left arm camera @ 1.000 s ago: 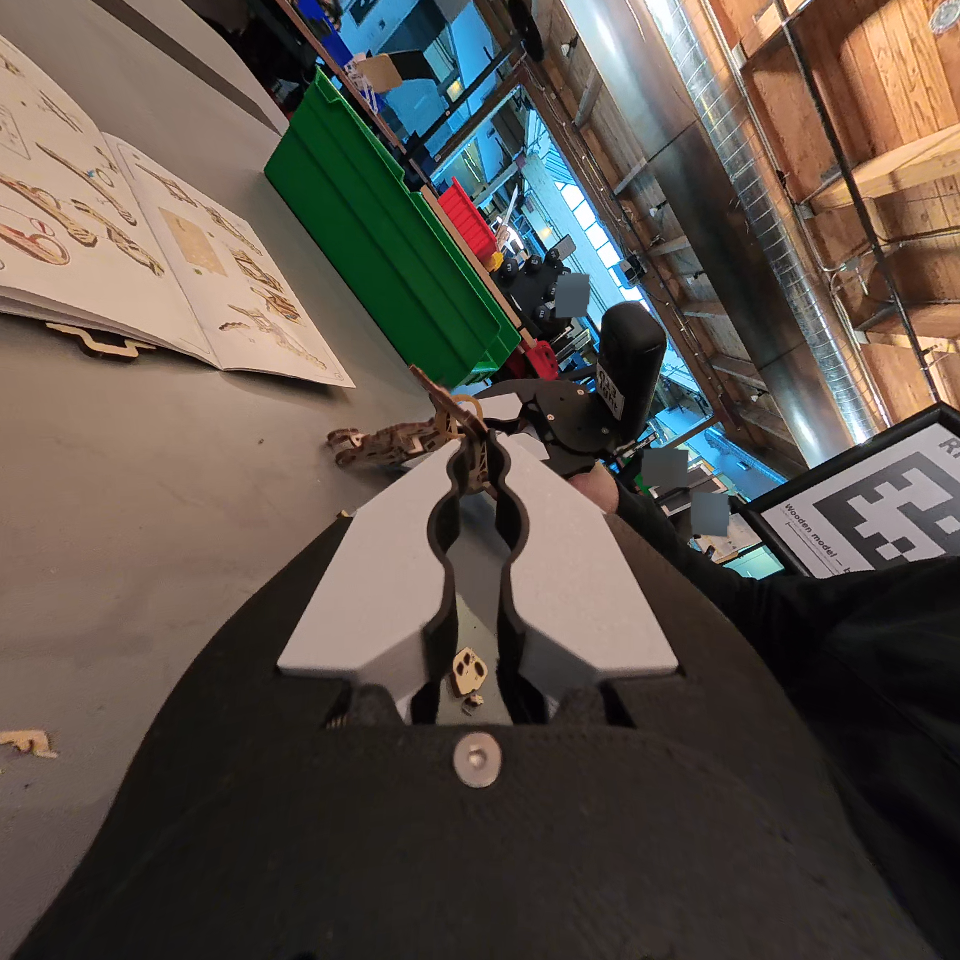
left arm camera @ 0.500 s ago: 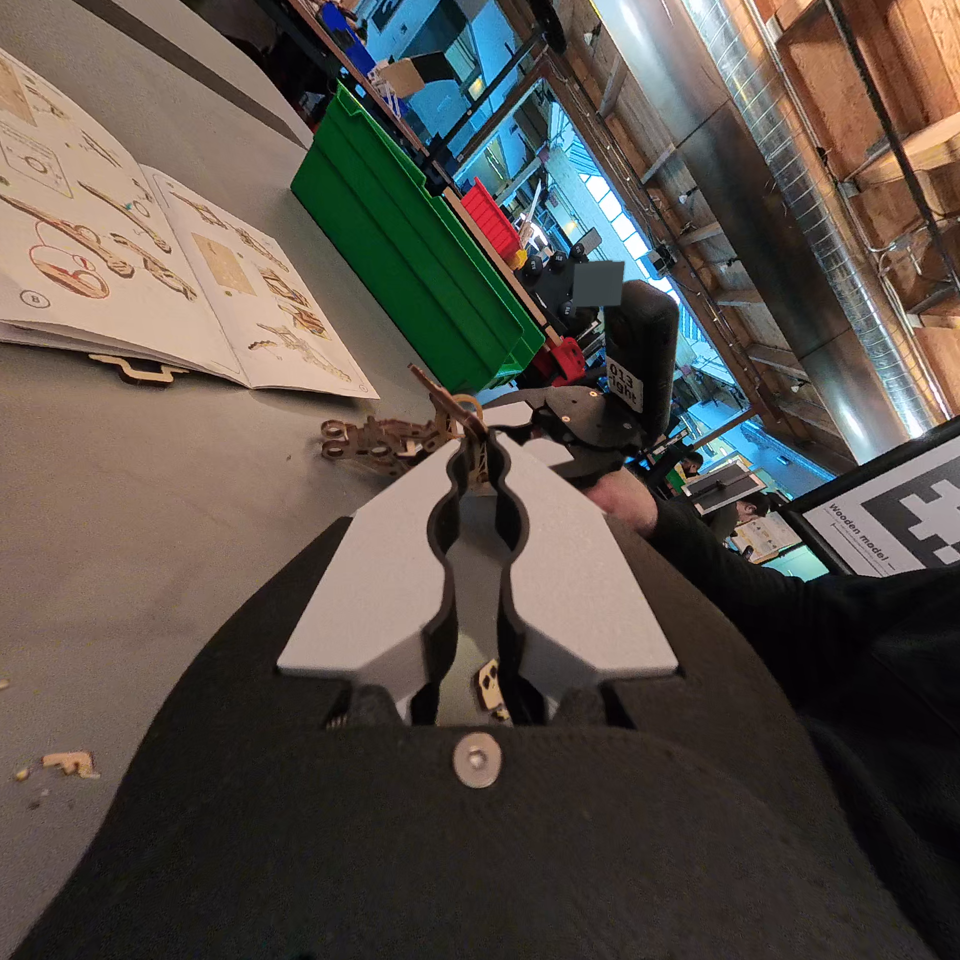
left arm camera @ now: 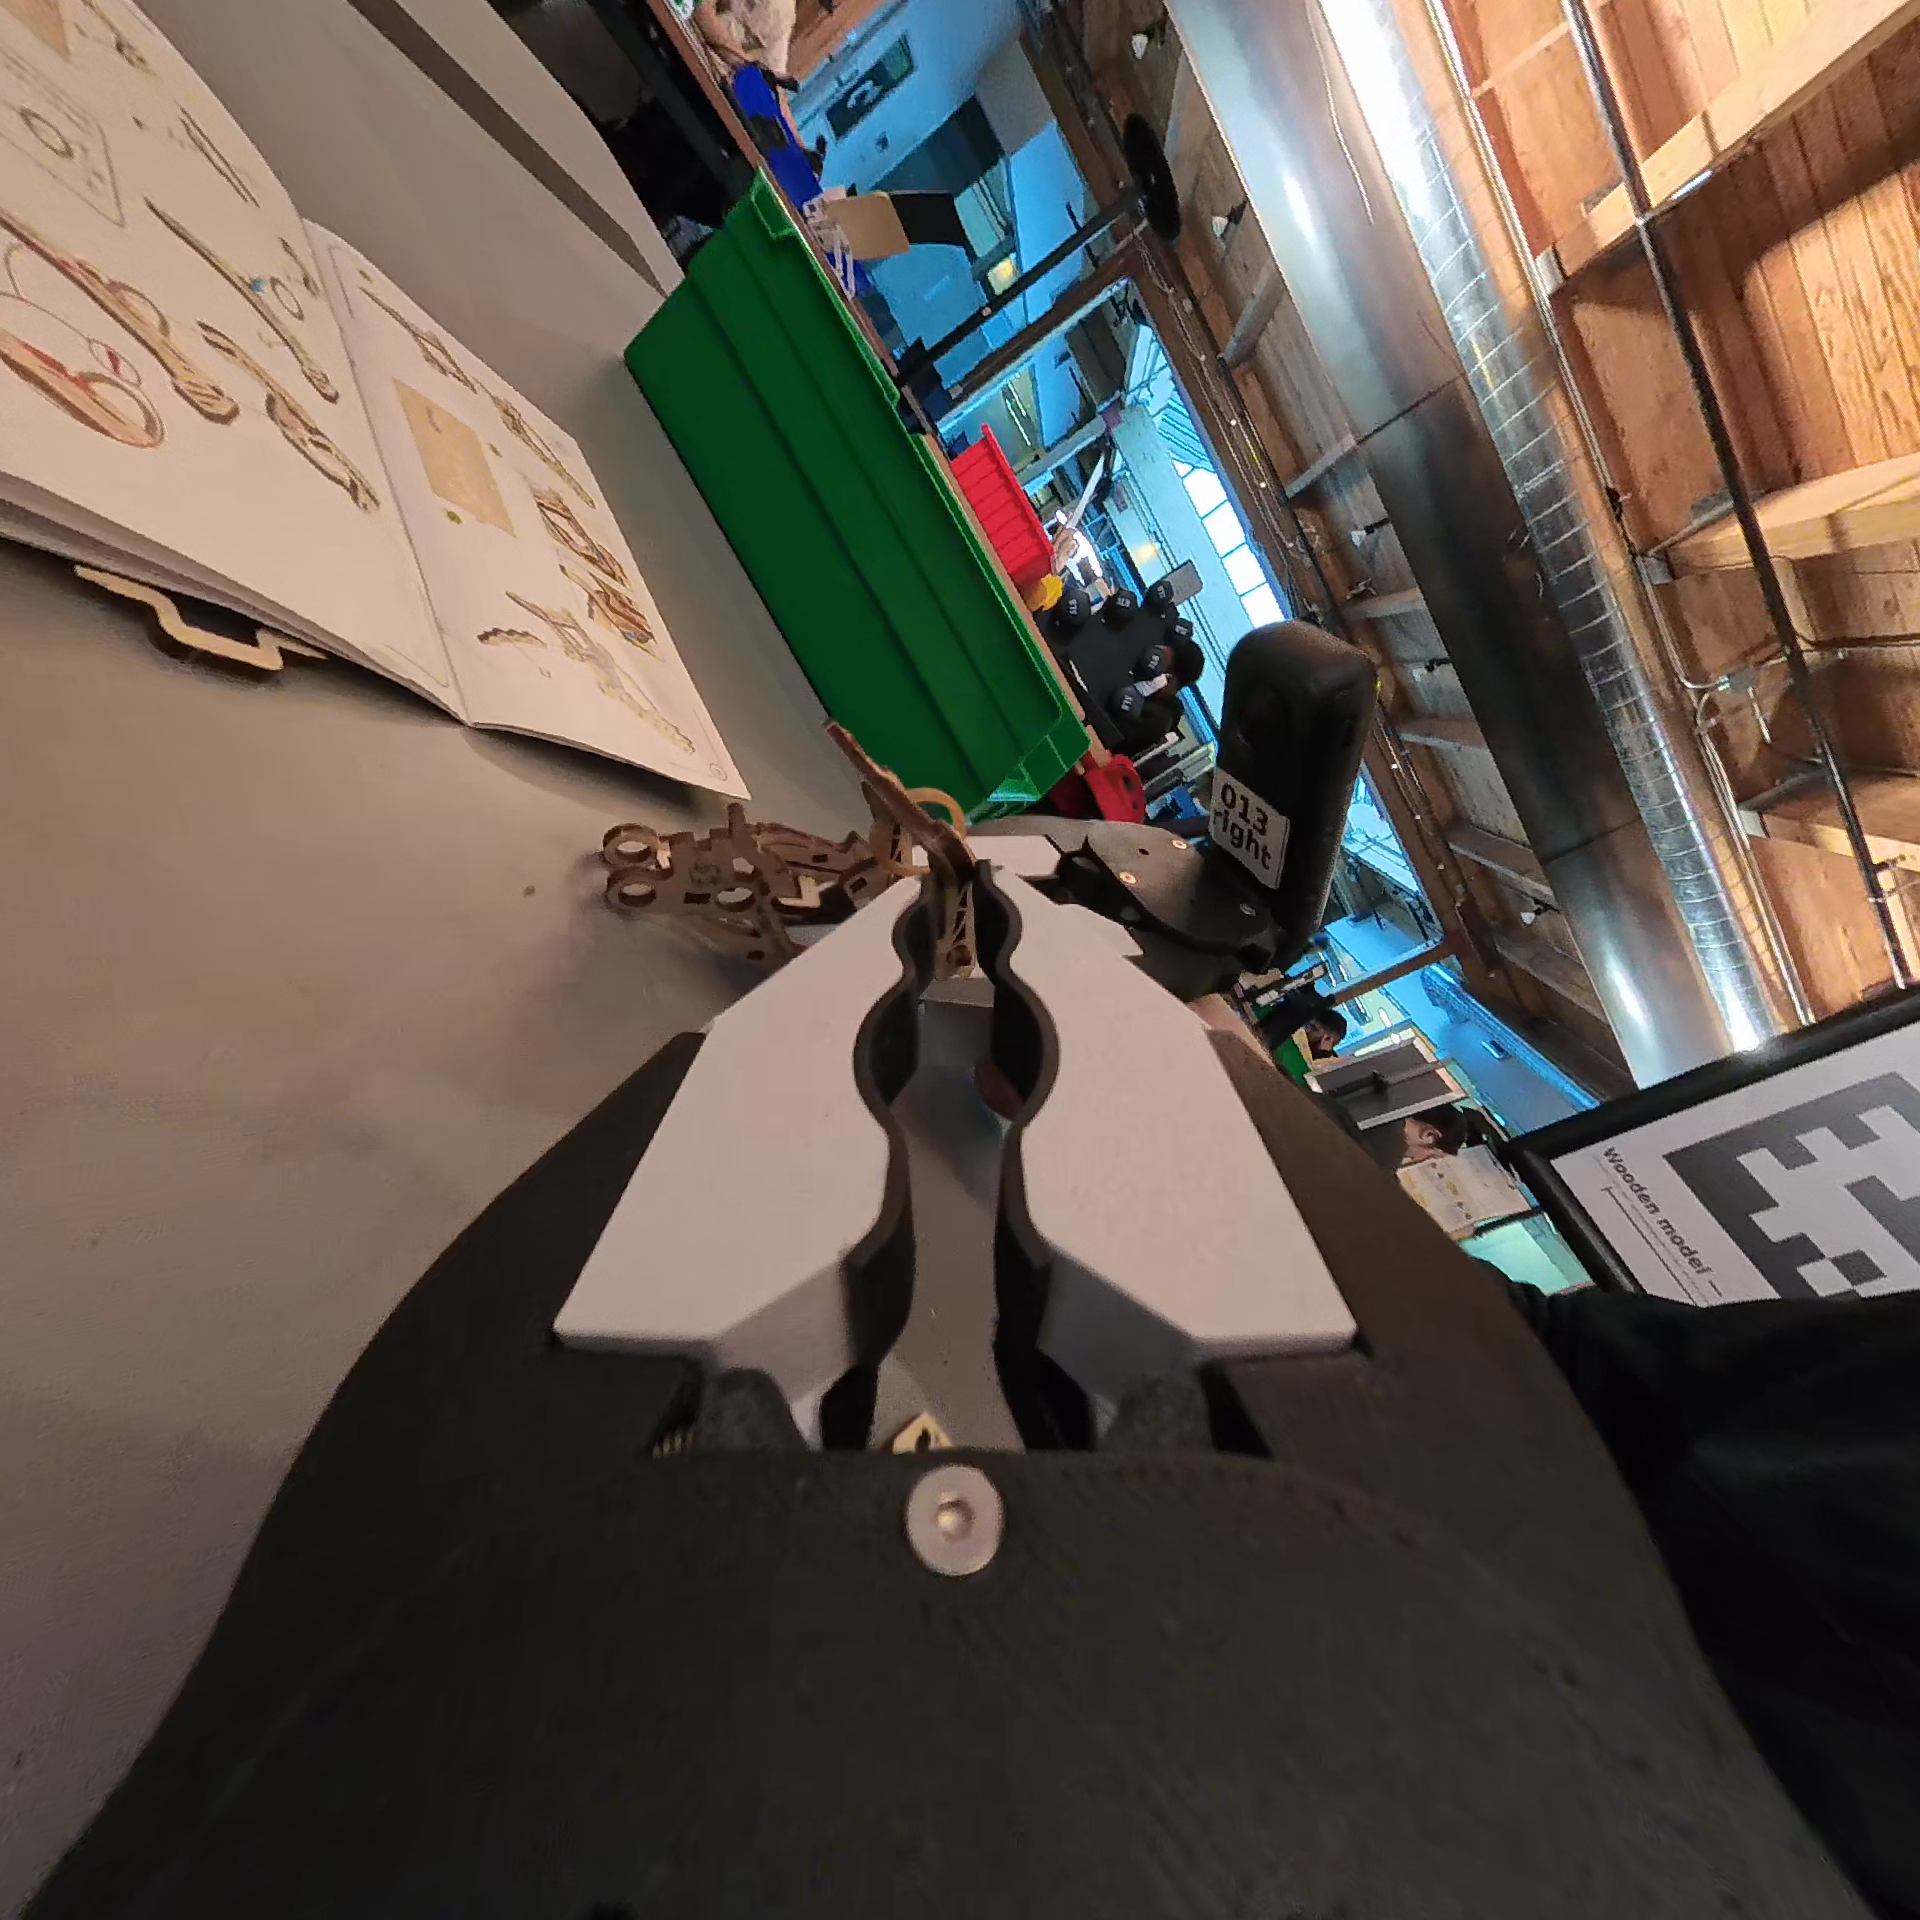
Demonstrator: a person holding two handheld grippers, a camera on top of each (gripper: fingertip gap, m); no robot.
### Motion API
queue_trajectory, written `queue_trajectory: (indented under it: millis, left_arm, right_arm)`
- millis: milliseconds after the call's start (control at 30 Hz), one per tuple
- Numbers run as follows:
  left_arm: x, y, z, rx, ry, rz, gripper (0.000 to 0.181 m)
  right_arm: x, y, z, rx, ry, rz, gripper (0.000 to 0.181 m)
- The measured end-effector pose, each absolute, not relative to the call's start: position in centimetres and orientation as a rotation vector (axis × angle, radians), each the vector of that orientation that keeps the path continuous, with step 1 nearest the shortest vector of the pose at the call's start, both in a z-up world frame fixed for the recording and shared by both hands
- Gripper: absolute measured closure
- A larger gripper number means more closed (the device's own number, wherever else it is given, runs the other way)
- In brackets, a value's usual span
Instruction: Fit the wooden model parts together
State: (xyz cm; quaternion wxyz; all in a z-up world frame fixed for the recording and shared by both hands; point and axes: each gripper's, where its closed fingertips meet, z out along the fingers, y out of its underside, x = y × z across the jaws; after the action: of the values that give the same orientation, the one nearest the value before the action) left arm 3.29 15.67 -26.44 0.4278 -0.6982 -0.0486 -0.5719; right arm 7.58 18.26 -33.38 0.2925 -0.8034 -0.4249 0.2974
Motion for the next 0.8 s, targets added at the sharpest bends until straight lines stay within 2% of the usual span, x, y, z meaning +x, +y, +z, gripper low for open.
queue_trajectory:
  millis: [133,333,800]
  left_arm:
    - [3.6,16.0,-26.5,-1.751,-0.112,-1.418,0.178]
    - [3.6,17.0,-26.6,-1.763,-0.084,-1.373,0.177]
    - [4.3,18.5,-26.7,-1.844,0.163,-1.112,0.177]
  right_arm:
    - [7.6,18.4,-33.4,-2.149,-1.130,0.837,0.167]
    - [7.5,18.8,-33.3,-2.171,-1.131,0.939,0.180]
    - [7.1,19.1,-33.3,-2.185,-1.145,1.025,0.181]
